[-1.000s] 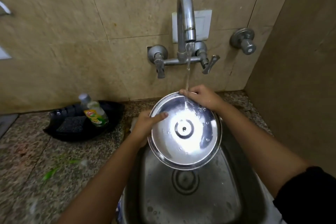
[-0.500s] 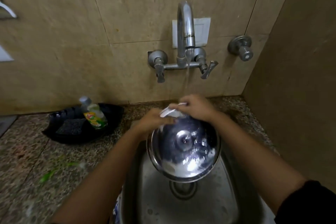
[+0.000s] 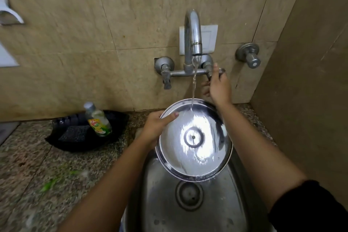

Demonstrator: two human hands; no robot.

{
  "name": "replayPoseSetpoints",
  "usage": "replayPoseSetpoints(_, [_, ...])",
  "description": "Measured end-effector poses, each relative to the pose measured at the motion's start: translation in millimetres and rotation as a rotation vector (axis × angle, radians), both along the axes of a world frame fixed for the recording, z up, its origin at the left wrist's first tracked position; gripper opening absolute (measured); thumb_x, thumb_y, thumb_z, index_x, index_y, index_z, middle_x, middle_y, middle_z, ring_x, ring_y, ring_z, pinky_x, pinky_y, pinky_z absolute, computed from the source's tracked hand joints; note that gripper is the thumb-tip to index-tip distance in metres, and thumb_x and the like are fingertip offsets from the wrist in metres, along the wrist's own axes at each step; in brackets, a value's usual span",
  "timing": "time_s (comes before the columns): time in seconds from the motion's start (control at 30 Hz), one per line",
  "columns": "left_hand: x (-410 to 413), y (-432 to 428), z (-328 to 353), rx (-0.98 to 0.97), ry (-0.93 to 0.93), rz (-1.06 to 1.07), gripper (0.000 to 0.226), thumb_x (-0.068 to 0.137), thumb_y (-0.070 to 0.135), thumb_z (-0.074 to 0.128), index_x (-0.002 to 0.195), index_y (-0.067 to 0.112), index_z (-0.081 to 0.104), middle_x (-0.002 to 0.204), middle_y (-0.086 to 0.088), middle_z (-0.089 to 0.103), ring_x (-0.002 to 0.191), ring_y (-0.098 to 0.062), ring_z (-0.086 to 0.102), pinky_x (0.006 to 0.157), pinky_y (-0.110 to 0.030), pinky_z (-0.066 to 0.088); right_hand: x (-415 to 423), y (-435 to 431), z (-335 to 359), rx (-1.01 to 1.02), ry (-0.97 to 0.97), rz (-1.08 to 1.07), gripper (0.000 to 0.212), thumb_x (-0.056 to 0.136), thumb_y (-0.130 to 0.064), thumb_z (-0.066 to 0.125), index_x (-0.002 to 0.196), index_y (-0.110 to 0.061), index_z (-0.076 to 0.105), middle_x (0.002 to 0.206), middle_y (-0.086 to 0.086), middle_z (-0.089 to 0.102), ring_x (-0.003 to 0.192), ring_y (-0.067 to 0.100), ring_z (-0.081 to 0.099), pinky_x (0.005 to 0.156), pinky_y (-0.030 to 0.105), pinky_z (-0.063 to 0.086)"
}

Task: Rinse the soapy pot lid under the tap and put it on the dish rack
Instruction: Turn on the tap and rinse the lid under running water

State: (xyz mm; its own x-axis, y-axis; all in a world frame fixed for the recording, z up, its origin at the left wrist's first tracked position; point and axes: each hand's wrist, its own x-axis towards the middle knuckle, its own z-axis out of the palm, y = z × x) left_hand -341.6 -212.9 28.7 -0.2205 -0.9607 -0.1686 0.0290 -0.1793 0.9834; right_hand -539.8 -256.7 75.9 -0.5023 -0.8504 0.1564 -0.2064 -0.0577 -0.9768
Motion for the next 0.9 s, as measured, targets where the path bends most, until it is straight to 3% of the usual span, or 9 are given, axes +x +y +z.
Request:
replayPoseSetpoints(0.23, [0,-2,-13,-0.046,-0.084,-0.001,0.021,0.081,0.022,0.073,0.09,0.003,0.075,0.093,-0.023,0.073,0.078,-0.029,0.067,0.082,-0.05,0.054,2,0,1,-0.026,-0.106,-0.061,0.041,0.1,-0.051,0.029,0.078,-0.026,0.053,0.064,0.01,0.067,0.05,0.023,0.061,0.055,0.036,0.053])
replayPoseSetpoints(0.33, [-1,-1,-18,-0.053,-0.081,-0.011,0.028,0.079,0.024,0.075,0.094,0.0,0.074,0.094,-0.025,0.073,0.081,-0.033,0.069,0.084,-0.054,0.053,3,2,-5,0.007,-0.095,-0.043,0.046,0.098,-0.056,0.029,0.095,-0.023,0.061,0.075,0.005,0.07,0.067,0.023,0.067,0.067,0.04,0.053])
replayPoseSetpoints(0.4, [-1,-2,-17,-0.061,-0.072,-0.02,0.035,0.075,0.027,0.077,0.095,0.0,0.074,0.097,-0.027,0.072,0.088,-0.039,0.069,0.086,-0.056,0.052,9,11,-20,0.116,0.054,-0.009,0.051,0.096,-0.059,0.032,0.113,-0.018,0.059,0.091,0.003,0.07,0.086,0.024,0.067,0.075,0.035,0.049])
replayPoseSetpoints(0.5, [-3,-4,-14,-0.07,-0.052,-0.027,0.028,0.08,0.012,0.074,0.1,-0.007,0.07,0.1,-0.03,0.07,0.087,-0.032,0.065,0.086,-0.053,0.052,21,33,-49,0.224,0.628,0.099,0.05,0.097,-0.054,0.036,0.09,-0.013,0.064,0.088,0.011,0.07,0.084,0.03,0.064,0.066,0.03,0.037])
replayPoseSetpoints(0.57, [-4,-6,-12,-0.129,-0.127,-0.063,0.026,0.08,0.011,0.074,0.097,-0.008,0.071,0.089,-0.021,0.069,0.082,-0.023,0.058,0.077,-0.042,0.049,27,37,-54,0.026,0.921,0.271,0.047,0.097,-0.05,0.04,0.078,-0.013,0.062,0.079,0.012,0.067,0.075,0.032,0.063,0.06,0.029,0.031])
replayPoseSetpoints(0.67, [-2,-8,-11,-0.204,-0.193,-0.111,0.019,0.081,0.012,0.072,0.091,-0.005,0.072,0.084,-0.013,0.067,0.078,-0.018,0.057,0.072,-0.033,0.044,27,30,-49,-0.191,1.128,0.542,0.045,0.094,-0.05,0.039,0.079,-0.013,0.059,0.076,0.006,0.062,0.069,0.026,0.06,0.057,0.029,0.032])
replayPoseSetpoints(0.73, [1,-4,-12,-0.203,-0.141,-0.037,0.012,0.082,0.01,0.071,0.09,0.002,0.073,0.084,-0.011,0.069,0.076,-0.017,0.061,0.071,-0.03,0.048,18,26,-46,-0.151,1.097,0.544,0.041,0.094,-0.049,0.048,0.081,-0.011,0.059,0.074,0.005,0.061,0.066,0.022,0.056,0.057,0.029,0.032])
replayPoseSetpoints(0.83, [8,-1,-17,-0.152,-0.038,0.051,0.01,0.082,0.009,0.071,0.089,0.002,0.073,0.079,-0.007,0.072,0.072,-0.014,0.065,0.069,-0.027,0.052,-1,24,-43,-0.051,0.644,0.518,0.028,0.09,-0.047,0.058,0.071,-0.027,0.059,0.064,-0.006,0.058,0.059,0.01,0.054,0.058,0.028,0.038])
replayPoseSetpoints(0.9, [10,-7,-16,-0.146,-0.134,-0.061,0.017,0.08,0.007,0.072,0.091,-0.005,0.071,0.082,-0.013,0.07,0.075,-0.019,0.064,0.07,-0.031,0.05,9,27,-39,-0.05,0.763,0.602,0.032,0.089,-0.053,0.055,0.066,-0.031,0.051,0.062,-0.009,0.055,0.059,0.005,0.052,0.058,0.028,0.038])
